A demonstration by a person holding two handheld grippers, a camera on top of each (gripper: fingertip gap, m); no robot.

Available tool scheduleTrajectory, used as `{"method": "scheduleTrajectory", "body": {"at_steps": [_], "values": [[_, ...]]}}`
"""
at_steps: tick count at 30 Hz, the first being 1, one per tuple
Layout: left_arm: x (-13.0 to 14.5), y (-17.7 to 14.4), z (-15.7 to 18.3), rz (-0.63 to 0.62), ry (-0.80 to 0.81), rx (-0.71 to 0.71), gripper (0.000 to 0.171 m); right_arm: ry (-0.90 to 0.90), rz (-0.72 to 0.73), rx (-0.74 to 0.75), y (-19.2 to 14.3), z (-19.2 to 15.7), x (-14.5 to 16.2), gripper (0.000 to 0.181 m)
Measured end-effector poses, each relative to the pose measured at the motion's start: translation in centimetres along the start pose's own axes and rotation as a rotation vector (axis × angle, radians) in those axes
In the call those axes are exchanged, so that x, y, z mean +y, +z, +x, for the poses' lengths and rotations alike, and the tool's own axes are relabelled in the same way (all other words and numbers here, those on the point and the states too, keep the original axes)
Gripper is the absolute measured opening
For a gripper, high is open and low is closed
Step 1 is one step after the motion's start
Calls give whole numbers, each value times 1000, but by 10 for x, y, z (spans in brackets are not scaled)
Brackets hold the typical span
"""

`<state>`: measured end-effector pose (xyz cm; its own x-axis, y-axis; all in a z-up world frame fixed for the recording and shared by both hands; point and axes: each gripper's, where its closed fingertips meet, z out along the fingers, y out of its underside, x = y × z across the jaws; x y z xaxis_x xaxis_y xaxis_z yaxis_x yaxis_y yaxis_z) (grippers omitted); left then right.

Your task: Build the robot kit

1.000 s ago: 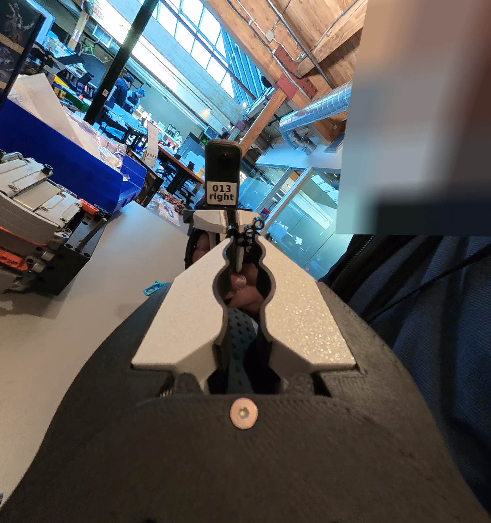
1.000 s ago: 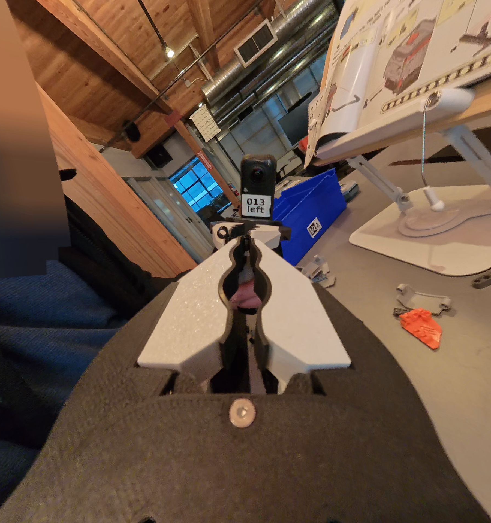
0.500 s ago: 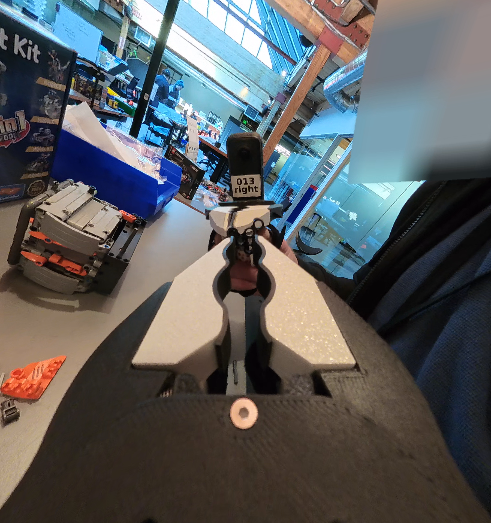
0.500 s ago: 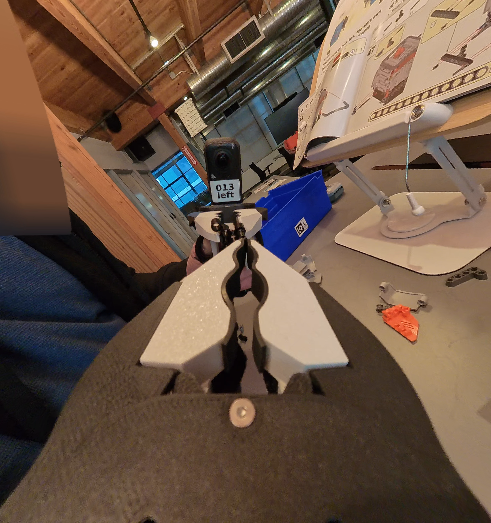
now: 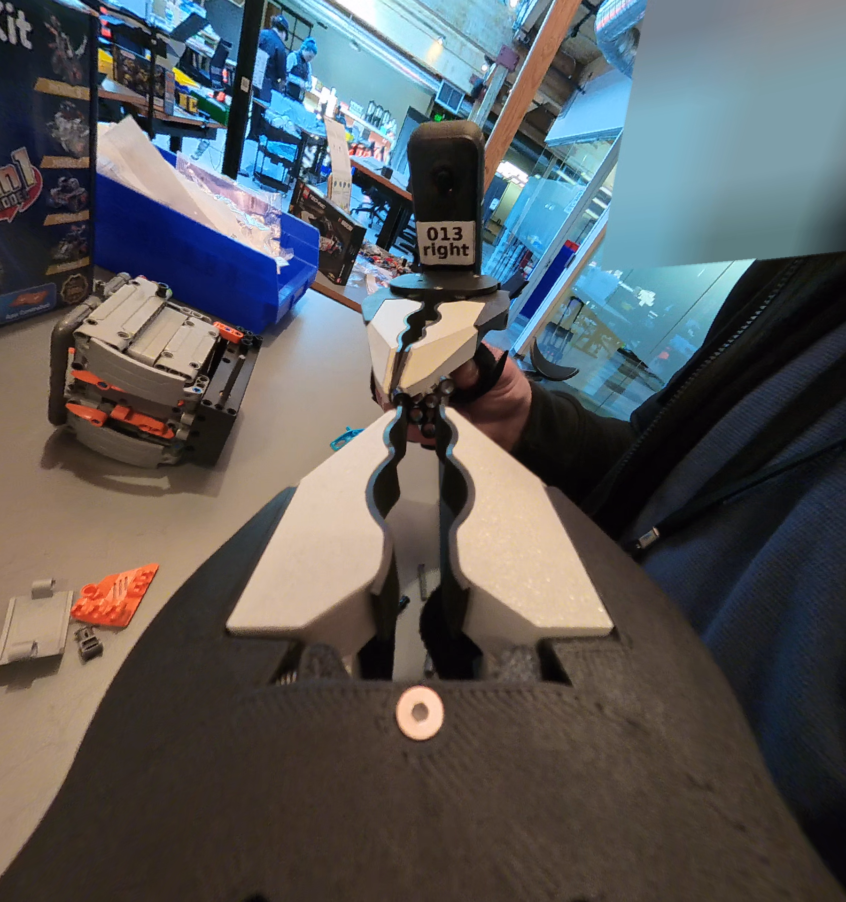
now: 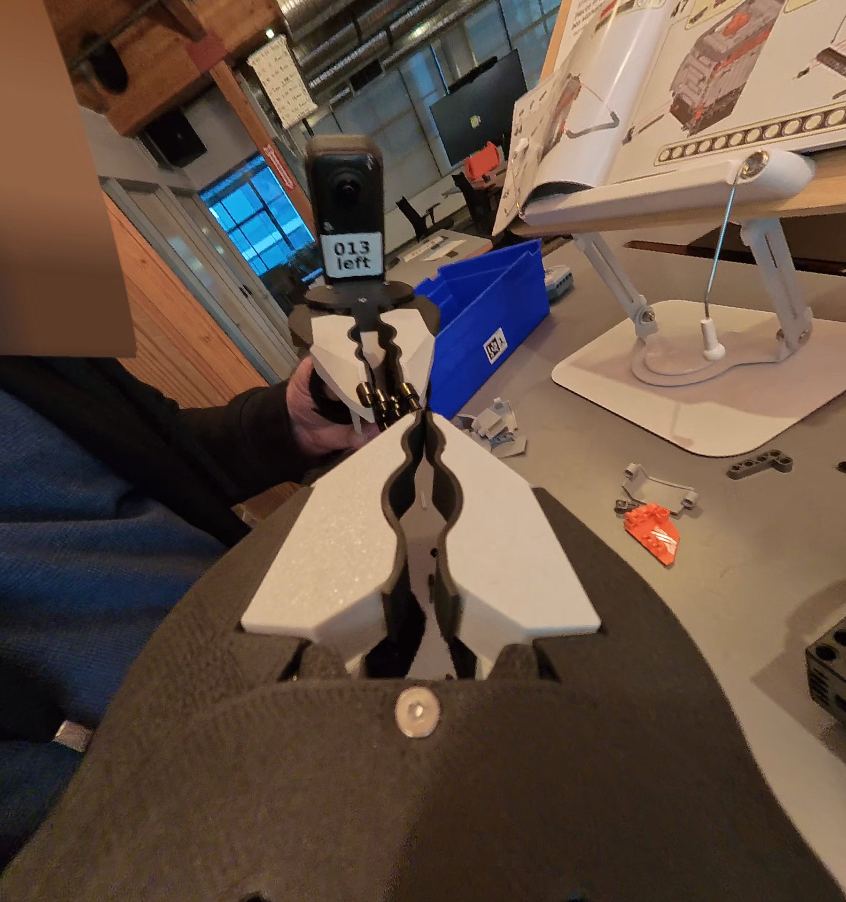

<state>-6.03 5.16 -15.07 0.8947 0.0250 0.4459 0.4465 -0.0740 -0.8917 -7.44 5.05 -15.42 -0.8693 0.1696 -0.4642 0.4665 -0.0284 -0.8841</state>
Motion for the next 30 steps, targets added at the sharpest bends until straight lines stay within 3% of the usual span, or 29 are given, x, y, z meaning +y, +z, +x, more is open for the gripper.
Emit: {"method": "scheduleTrajectory", "body": {"at_steps": [7, 12, 17, 26, 30], "values": [[13, -4, -14, -90, 65, -155, 10, 8, -44, 95, -1, 16, 13, 0], [26, -7, -26, -142, 125, -294, 10, 42, -40, 78, -5, 11, 13, 13], [33, -2, -31, -229, 289, -426, 10, 66, -76, 76, 8, 6, 17, 16], [34, 0, -31, -283, 425, -516, 10, 62, -116, 113, 17, 8, 23, 0], [33, -6, -35, -280, 435, -552, 10, 65, -116, 162, 18, 14, 24, 15]]}}
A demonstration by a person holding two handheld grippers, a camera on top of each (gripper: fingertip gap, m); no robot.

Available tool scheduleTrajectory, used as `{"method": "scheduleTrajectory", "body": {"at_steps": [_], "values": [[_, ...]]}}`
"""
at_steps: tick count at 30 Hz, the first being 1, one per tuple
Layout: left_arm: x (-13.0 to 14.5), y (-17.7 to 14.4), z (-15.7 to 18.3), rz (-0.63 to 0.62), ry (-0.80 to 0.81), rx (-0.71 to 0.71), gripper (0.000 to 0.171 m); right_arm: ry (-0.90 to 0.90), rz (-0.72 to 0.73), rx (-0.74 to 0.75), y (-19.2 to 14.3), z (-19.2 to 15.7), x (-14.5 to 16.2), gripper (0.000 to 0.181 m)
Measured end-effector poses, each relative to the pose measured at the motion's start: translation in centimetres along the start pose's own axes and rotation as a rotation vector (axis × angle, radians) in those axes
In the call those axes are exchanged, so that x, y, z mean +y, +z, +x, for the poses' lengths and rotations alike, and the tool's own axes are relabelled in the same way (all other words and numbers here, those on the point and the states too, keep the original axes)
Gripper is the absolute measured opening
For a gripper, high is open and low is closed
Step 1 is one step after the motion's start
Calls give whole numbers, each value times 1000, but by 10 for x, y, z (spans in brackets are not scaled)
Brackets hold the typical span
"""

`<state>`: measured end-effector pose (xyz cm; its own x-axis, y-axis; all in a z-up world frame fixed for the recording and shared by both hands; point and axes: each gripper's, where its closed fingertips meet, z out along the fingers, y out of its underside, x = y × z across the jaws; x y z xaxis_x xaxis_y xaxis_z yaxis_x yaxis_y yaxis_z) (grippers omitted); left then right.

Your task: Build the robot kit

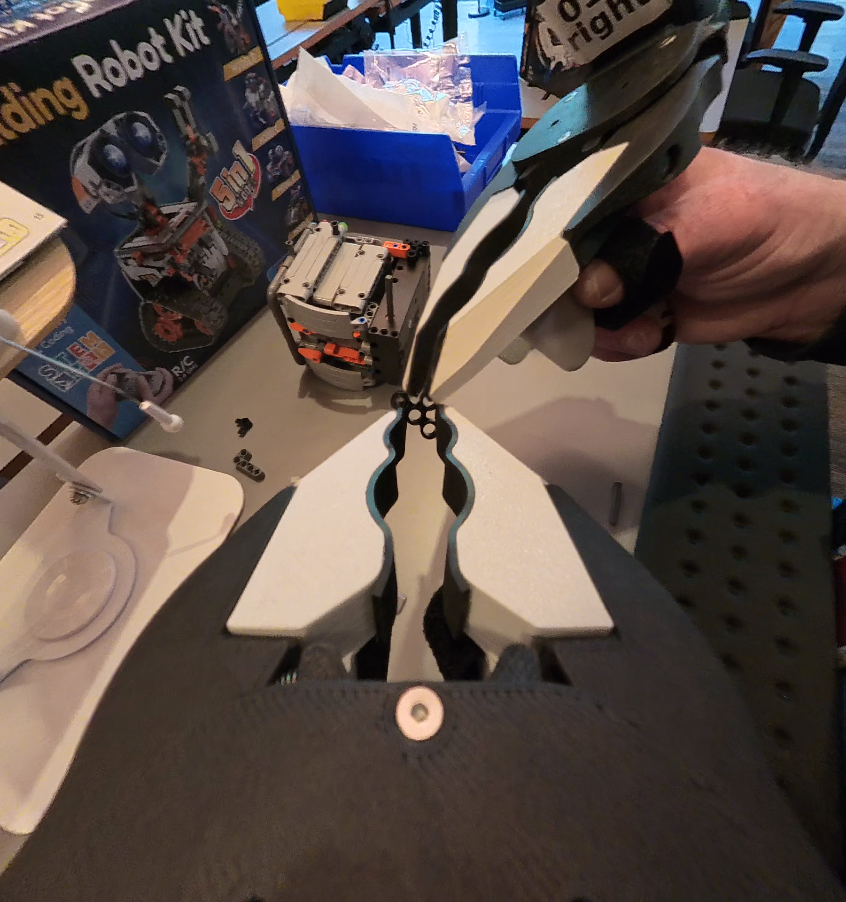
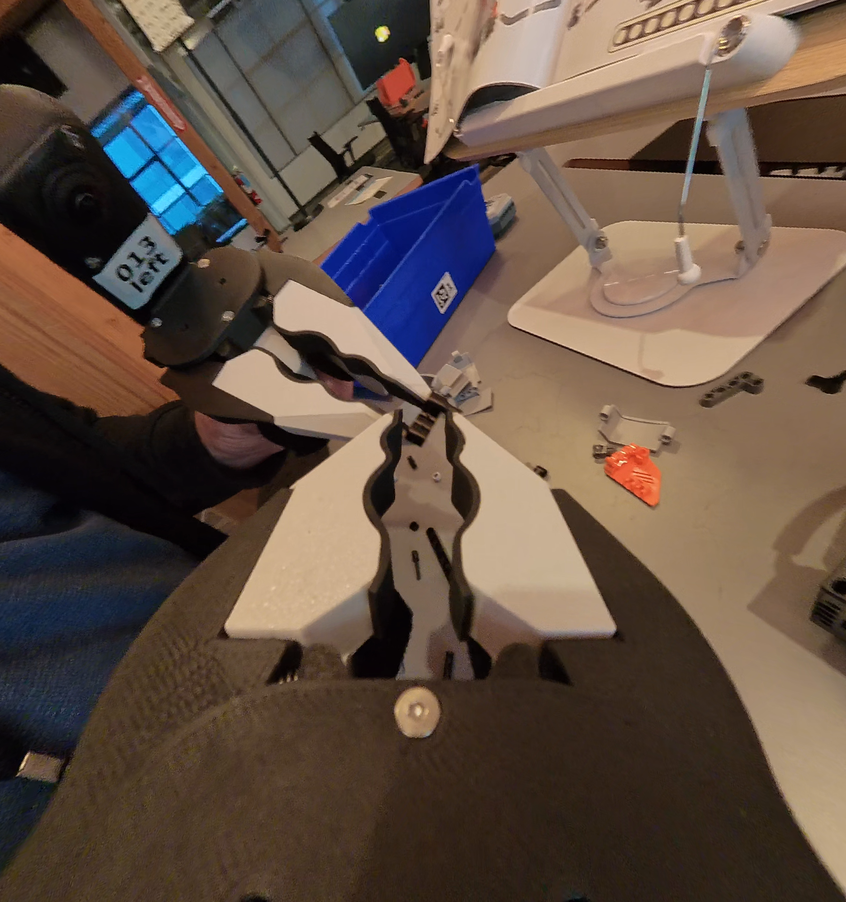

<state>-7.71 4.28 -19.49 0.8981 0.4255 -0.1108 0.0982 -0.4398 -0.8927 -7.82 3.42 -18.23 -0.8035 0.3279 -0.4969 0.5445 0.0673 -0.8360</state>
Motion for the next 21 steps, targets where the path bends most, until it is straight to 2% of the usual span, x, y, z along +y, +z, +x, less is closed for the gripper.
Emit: {"method": "scheduleTrajectory", "body": {"at_steps": [2, 7, 11, 21], "values": [[0, -3, -5, -1, -3, -24, 10, 1, -6, 14, 0, 3, 1, 16], [5, -3, -9, -23, 32, -44, 10, 32, -34, -40, 7, -1, 6, 13], [6, -4, -10, -23, 43, -54, 10, 83, -15, -90, 8, -3, 6, 17], [13, -2, -12, -63, 108, -107, 10, 105, -36, -56, 12, 4, 12, 11]]}}
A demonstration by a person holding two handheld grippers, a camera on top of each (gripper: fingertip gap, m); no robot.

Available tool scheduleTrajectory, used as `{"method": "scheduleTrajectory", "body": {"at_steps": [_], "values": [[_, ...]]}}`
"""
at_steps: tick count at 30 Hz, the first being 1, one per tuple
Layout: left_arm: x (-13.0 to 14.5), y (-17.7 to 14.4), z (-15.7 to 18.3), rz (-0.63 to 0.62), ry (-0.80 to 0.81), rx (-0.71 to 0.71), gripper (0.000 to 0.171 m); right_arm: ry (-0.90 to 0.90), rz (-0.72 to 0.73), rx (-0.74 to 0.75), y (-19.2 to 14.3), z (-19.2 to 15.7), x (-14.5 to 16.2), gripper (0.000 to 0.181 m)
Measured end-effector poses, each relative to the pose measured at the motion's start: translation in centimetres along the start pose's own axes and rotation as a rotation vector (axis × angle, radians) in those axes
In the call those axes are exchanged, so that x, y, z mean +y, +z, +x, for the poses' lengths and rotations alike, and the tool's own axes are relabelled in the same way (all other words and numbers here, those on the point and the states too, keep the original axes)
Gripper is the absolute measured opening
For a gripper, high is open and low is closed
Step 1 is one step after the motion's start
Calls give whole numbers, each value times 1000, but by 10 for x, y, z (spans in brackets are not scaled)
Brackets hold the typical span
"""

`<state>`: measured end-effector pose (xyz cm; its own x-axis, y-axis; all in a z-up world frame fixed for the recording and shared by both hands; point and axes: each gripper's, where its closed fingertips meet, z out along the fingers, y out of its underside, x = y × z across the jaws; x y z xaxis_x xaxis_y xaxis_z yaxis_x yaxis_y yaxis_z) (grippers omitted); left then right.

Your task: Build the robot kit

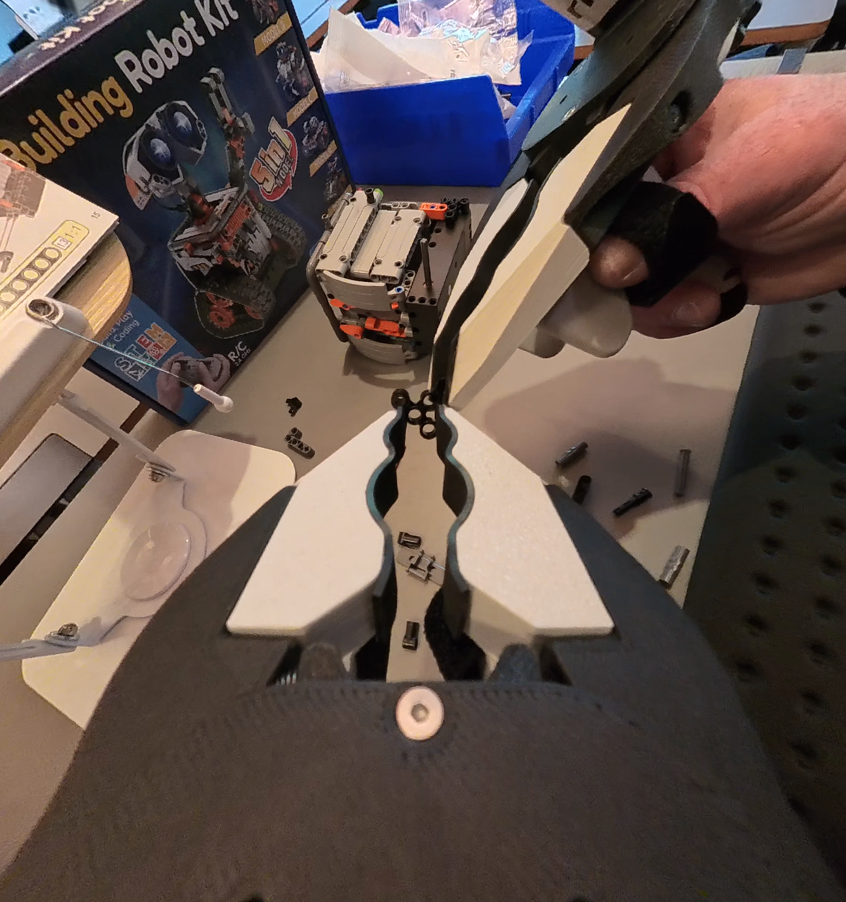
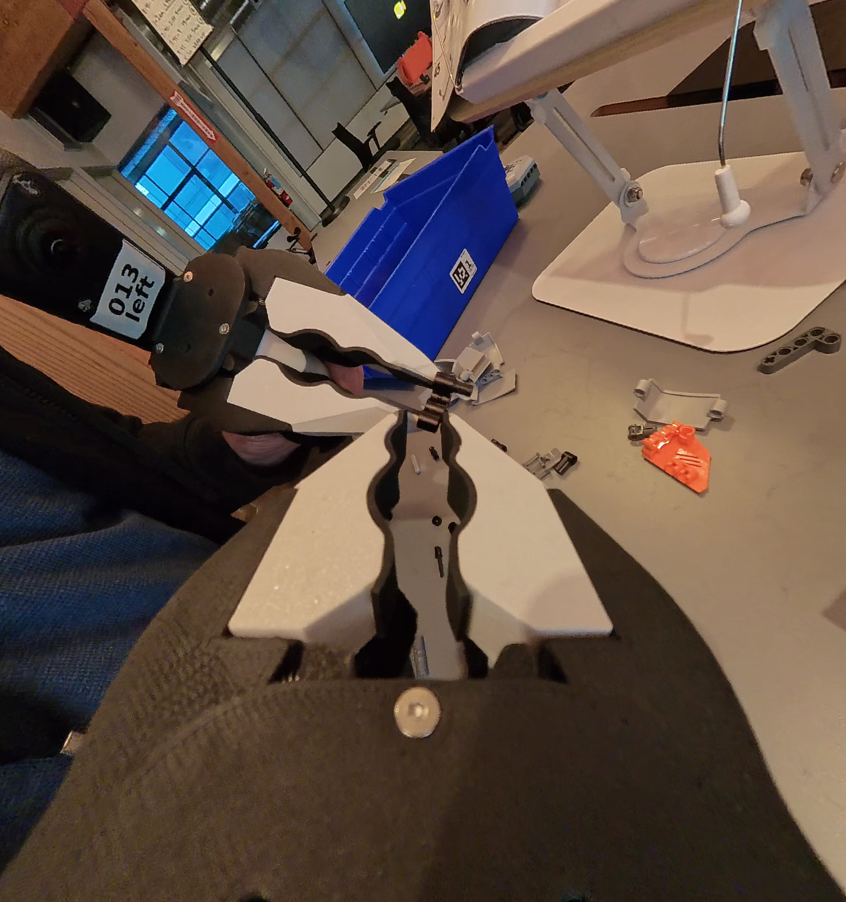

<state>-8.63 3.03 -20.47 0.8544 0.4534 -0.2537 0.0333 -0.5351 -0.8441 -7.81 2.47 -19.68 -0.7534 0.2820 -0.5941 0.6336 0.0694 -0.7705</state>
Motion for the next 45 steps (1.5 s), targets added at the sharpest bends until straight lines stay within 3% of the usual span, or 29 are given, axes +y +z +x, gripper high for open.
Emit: {"method": "scheduleTrajectory", "body": {"at_steps": [14, 22, 29, 37, 41, 45], "values": [[2, 3, 5, 17, -15, 22, 10, 26, 16, -9, -3, 5, 6, 6], [-3, -3, 10, 64, -85, 114, 11, 65, 43, -69, -6, -1, 6, 6], [-5, -10, 9, 117, -129, 157, 24, 114, 64, -123, -15, 0, 4, 6], [1, -2, 24, 78, 28, 187, 47, 226, 7, -259, -19, -5, 21, 6], [2, -1, 42, 68, 123, 239, 41, 266, -44, -321, -21, -11, 33, 6], [10, 3, 55, 27, 205, 252, 23, 291, -120, -353, -22, -14, 46, 6]]}}
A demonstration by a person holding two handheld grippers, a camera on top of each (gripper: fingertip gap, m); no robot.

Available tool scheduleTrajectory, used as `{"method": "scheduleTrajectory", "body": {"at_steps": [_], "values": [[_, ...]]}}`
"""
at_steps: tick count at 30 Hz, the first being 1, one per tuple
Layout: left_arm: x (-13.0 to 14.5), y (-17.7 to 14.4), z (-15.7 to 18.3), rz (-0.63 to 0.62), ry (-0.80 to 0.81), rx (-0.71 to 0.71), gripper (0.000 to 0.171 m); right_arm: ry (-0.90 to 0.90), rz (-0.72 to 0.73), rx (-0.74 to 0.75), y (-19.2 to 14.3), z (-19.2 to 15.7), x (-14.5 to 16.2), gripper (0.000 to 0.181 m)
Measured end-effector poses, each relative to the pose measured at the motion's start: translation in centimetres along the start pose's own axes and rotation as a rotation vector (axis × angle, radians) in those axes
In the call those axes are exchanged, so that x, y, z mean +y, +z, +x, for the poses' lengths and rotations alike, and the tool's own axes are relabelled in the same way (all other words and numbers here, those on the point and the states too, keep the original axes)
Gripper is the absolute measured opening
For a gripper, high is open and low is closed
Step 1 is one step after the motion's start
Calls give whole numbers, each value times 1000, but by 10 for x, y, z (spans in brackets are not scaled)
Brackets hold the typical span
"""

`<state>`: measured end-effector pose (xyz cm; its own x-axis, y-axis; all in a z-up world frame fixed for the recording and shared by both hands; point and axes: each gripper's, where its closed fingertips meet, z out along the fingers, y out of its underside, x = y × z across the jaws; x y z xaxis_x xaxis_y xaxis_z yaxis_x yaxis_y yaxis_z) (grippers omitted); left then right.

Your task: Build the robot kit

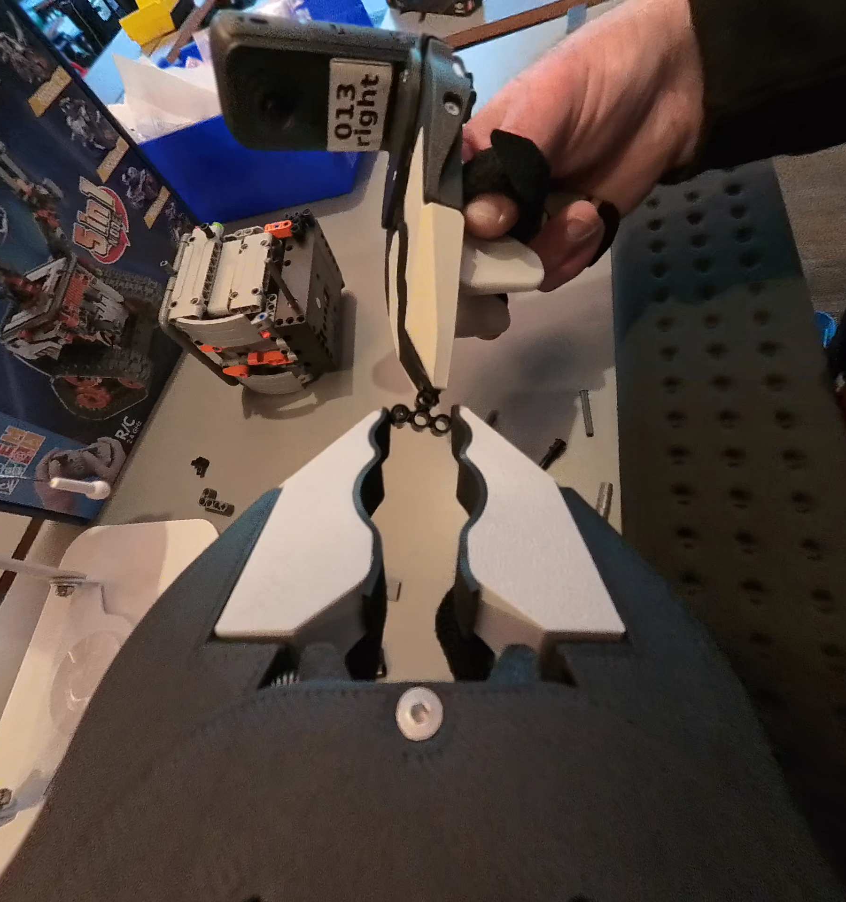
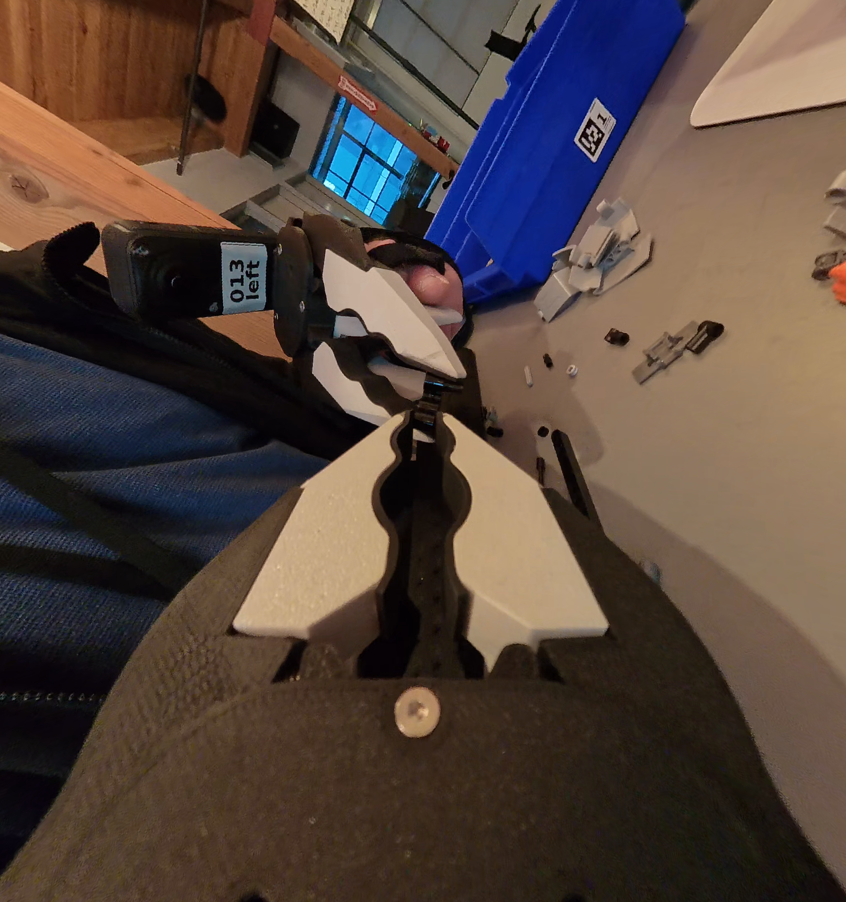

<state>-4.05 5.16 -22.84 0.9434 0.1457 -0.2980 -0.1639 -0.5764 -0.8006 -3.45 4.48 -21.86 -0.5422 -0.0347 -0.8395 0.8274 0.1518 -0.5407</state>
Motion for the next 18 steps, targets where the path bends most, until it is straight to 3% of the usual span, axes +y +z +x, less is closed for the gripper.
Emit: {"method": "scheduleTrajectory", "body": {"at_steps": [6, 10, 18], "values": [[10, 7, -3, -41, -49, -5, 22, 20, 12, 48, -3, 13, -1, 11], [44, 20, -6, -155, -189, 13, 23, -29, 9, 229, -20, 35, -1, 12], [91, 50, 9, -326, -312, 50, 23, -55, -2, 297, -30, 38, 12, 6]]}}
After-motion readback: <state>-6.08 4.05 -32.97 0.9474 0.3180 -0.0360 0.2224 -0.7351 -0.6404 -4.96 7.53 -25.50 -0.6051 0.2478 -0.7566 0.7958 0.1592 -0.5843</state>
